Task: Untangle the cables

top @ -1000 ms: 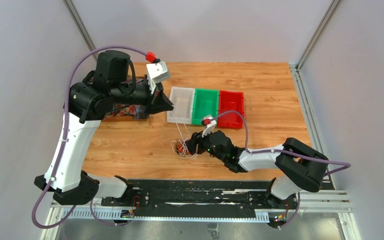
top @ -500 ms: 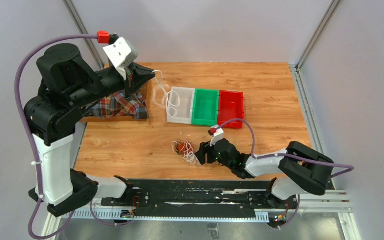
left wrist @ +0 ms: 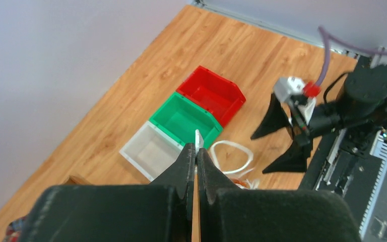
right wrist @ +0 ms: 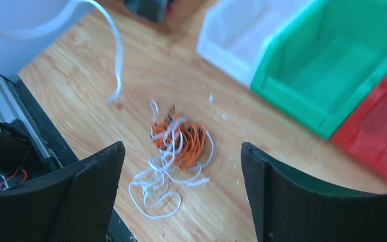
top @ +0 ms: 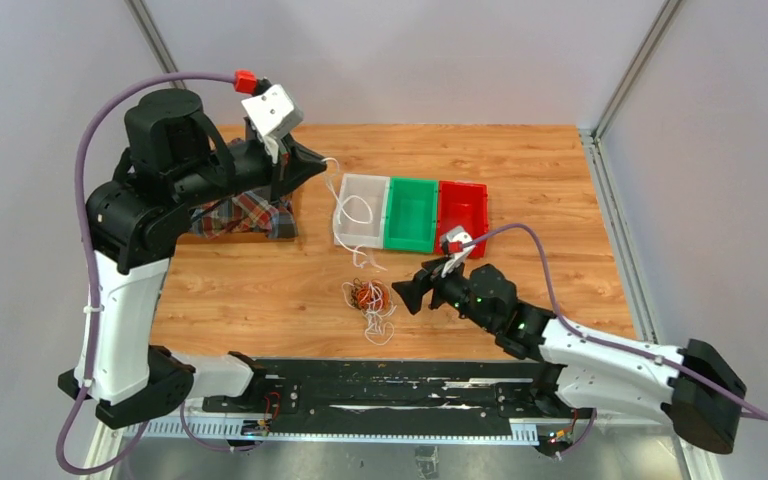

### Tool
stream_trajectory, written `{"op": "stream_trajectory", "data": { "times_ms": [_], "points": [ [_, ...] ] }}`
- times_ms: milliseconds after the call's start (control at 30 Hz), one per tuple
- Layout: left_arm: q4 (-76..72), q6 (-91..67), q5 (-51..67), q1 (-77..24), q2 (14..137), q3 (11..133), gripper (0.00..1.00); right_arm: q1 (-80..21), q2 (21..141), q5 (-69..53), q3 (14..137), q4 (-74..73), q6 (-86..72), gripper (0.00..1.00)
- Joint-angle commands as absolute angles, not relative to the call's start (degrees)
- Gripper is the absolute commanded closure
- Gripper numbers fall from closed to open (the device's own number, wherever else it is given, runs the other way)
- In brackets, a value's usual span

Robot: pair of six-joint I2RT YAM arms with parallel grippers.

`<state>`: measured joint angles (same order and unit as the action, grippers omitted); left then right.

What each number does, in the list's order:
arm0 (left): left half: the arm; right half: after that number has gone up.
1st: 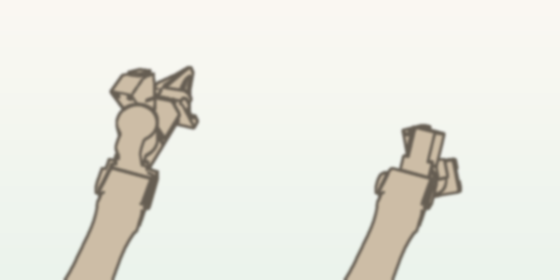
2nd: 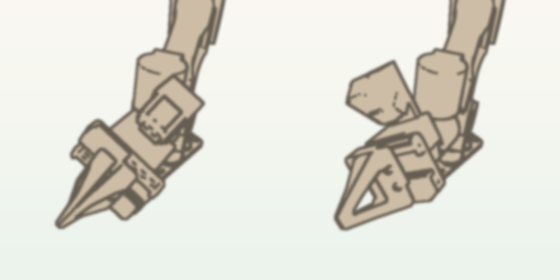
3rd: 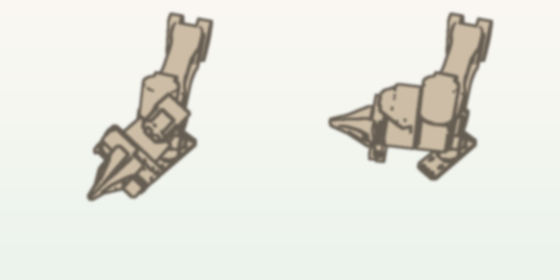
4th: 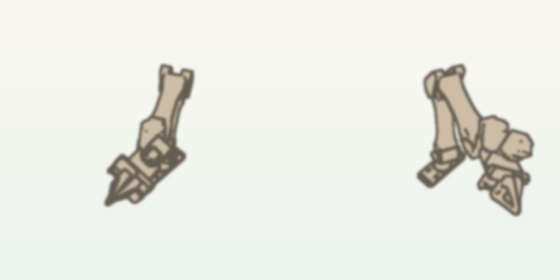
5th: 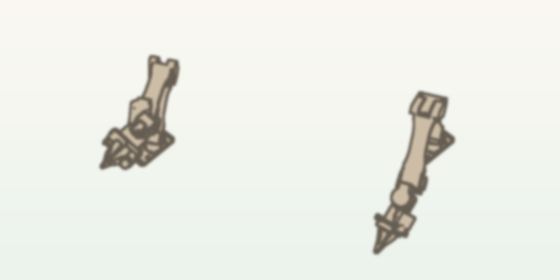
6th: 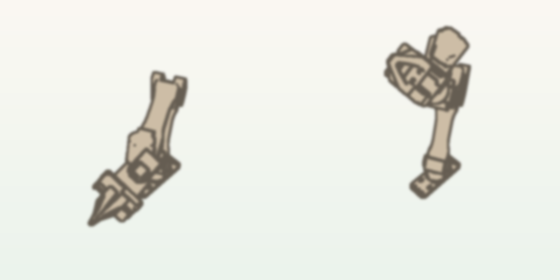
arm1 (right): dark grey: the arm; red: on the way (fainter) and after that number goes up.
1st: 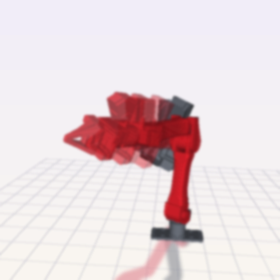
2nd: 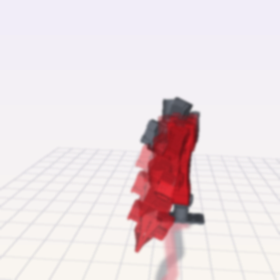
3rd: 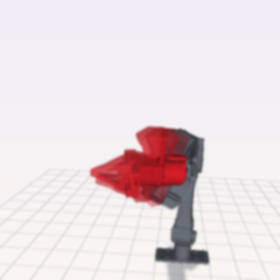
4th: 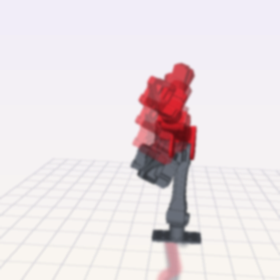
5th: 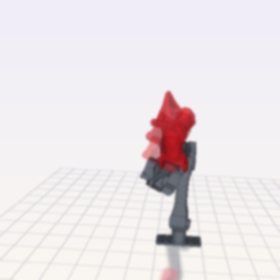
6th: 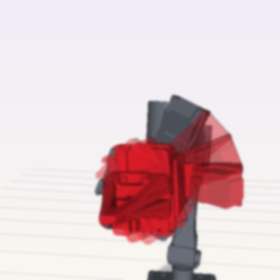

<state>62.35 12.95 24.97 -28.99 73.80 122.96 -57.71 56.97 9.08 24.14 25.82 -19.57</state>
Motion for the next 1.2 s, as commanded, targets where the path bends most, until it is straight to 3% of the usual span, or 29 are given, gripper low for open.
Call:
{"op": "stream_trajectory", "data": {
  "times_ms": [0,400,833,900,1033,1067,1100,1167],
  "points": [
    [61.17,11.92,29.6,-29.09,71.81,118.06,1.0,-56.96,51.27,4.54,31.96,19.1,-8.8,0.14],
    [61.17,11.51,37.86,-29.11,70.17,106.09,1.0,-56.88,60.88,-11.1,57.24,9.93,3.85,0.12],
    [61.15,11.56,40.6,-29.09,68.48,104.63,1.0,-56.43,73.82,-17.29,64.57,17.87,0.07,0.23],
    [61.17,11.41,41.07,-29.09,68.47,104.69,1.0,-56.36,75.47,-16.65,65.4,19.04,-1.18,0.32],
    [61.15,10.34,41.15,-29.09,67.94,104.66,1.0,-55.94,76.0,-14.51,66.78,16.97,-1.78,0.87],
    [61.17,10.42,40.29,-29.09,67.68,104.37,0.97,-55.42,75.19,-13.02,66.3,16.73,-3.02,0.97],
    [61.06,10.64,39.01,-29.09,67.37,103.89,0.83,-54.53,74.23,-11.58,65.69,16.48,-4.42,0.99],
    [60.59,11.23,35.33,-29.09,66.68,101.95,0.46,-51.45,72.14,-8.32,64.11,15.45,-7.94,0.99]
  ]
}}
